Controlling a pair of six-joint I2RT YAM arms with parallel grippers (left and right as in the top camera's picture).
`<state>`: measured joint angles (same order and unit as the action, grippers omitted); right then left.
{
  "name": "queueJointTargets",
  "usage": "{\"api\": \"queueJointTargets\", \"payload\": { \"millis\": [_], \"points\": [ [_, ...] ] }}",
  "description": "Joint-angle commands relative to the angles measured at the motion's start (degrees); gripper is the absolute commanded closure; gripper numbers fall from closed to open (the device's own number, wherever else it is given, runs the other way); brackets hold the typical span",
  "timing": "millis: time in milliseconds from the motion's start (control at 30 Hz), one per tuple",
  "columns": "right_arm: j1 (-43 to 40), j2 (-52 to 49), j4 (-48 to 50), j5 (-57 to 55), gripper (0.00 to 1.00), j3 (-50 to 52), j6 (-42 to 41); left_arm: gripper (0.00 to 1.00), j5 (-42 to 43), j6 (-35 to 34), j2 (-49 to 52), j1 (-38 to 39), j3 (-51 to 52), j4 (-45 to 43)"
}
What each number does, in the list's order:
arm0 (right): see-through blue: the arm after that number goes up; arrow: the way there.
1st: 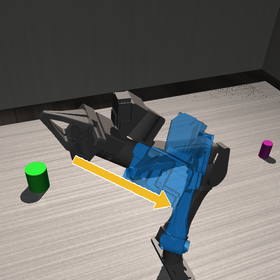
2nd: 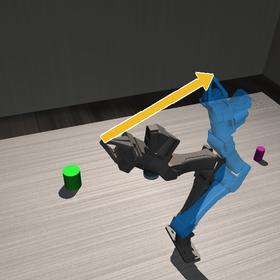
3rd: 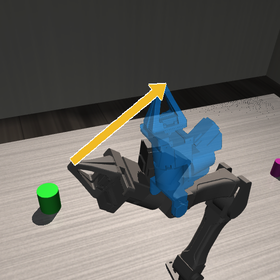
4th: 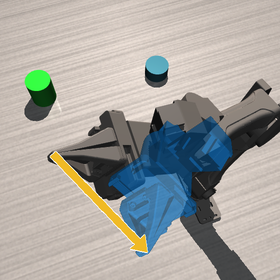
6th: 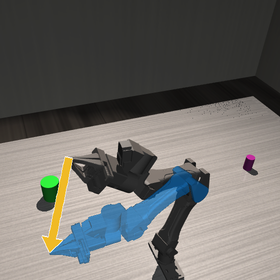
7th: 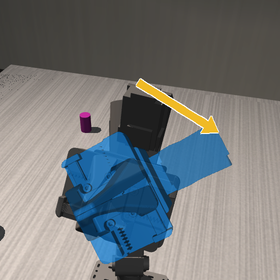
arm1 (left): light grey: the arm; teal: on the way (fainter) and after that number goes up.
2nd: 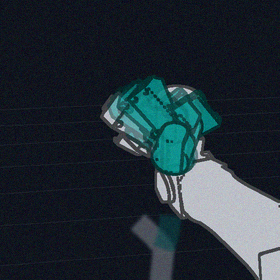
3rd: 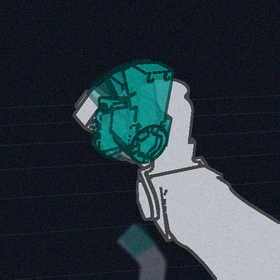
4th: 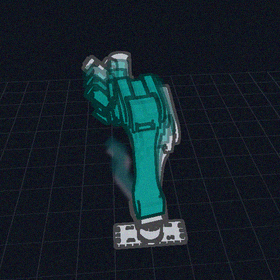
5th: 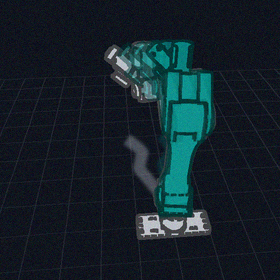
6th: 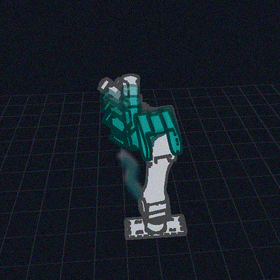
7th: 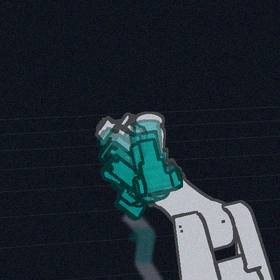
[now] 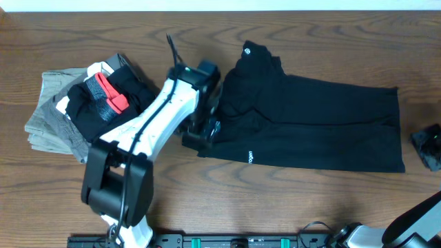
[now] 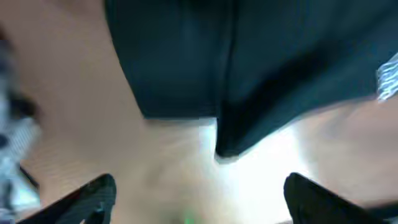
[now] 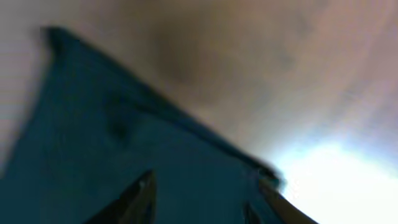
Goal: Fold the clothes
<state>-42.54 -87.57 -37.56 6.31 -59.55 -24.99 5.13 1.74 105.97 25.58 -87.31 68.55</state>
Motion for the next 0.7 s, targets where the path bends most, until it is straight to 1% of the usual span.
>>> {"api": "queueJointTargets", "payload": {
  "millis": [0,33,67,167,300,433,533,667],
  "points": [
    [1.33,1.31,-0.37,19.71,0.57,-3.61,4.50,0.11,1.66,4.04,-1.97,-0.28,-6.60,-3.85],
    [2.10,1.33,-0.42,23.74,0.57,-4.20,6.84,0.11,3.30,5.84,-1.51,-0.31,-8.39,-5.86],
    [2.84,1.33,-0.50,25.79,0.57,-4.61,8.52,0.11,4.35,6.19,-0.90,-0.37,-10.05,-7.17],
    [5.77,1.33,-2.73,25.55,0.55,-5.75,12.26,0.11,8.92,7.67,3.63,-0.81,-16.63,-8.26],
    [8.81,1.33,-4.09,25.20,0.51,-5.86,12.41,0.11,9.70,8.26,13.44,-1.70,-27.12,-7.98],
    [9.66,1.33,-5.25,25.20,0.51,-5.86,12.41,0.11,10.75,9.05,23.52,-2.29,-38.01,-8.66],
    [9.57,1.33,-7.32,23.85,0.52,-5.86,12.41,0.10,10.73,9.16,29.81,-2.62,-43.87,-13.79],
    [9.57,1.31,-10.71,20.98,0.52,-5.86,12.46,0.09,10.73,9.18,33.55,-3.04,-44.72,-25.38]
  ]
}}
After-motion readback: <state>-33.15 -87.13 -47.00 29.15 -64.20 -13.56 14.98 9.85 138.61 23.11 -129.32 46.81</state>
